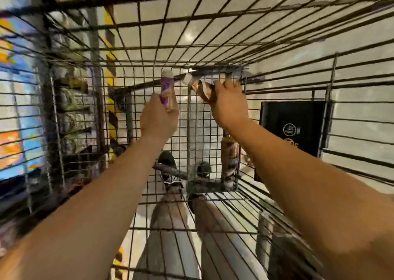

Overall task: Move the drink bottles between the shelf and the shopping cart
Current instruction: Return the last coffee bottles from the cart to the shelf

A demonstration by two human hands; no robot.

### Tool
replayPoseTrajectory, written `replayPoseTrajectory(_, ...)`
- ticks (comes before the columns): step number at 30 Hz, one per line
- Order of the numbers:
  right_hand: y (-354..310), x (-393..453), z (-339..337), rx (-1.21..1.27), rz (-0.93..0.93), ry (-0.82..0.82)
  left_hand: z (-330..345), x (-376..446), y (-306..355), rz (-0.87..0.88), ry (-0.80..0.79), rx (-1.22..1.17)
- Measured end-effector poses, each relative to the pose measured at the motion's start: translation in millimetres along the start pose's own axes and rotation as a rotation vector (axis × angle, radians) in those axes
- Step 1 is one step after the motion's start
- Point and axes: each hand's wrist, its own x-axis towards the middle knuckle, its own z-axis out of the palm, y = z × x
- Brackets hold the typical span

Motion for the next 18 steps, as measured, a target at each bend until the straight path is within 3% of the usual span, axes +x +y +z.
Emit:
replayPoseTrajectory(8,-7.7,-24.8,16.7,0.211,0.074,-0.128,-11.7,-16.5,-11.1,-0.013,0.03,-0.098)
replayPoseTrajectory(18,-17.0,-107.5,-53.3,0.515,0.05,0.023,-81.3,-106.3,3.6,-0.01,0.172,-0.246)
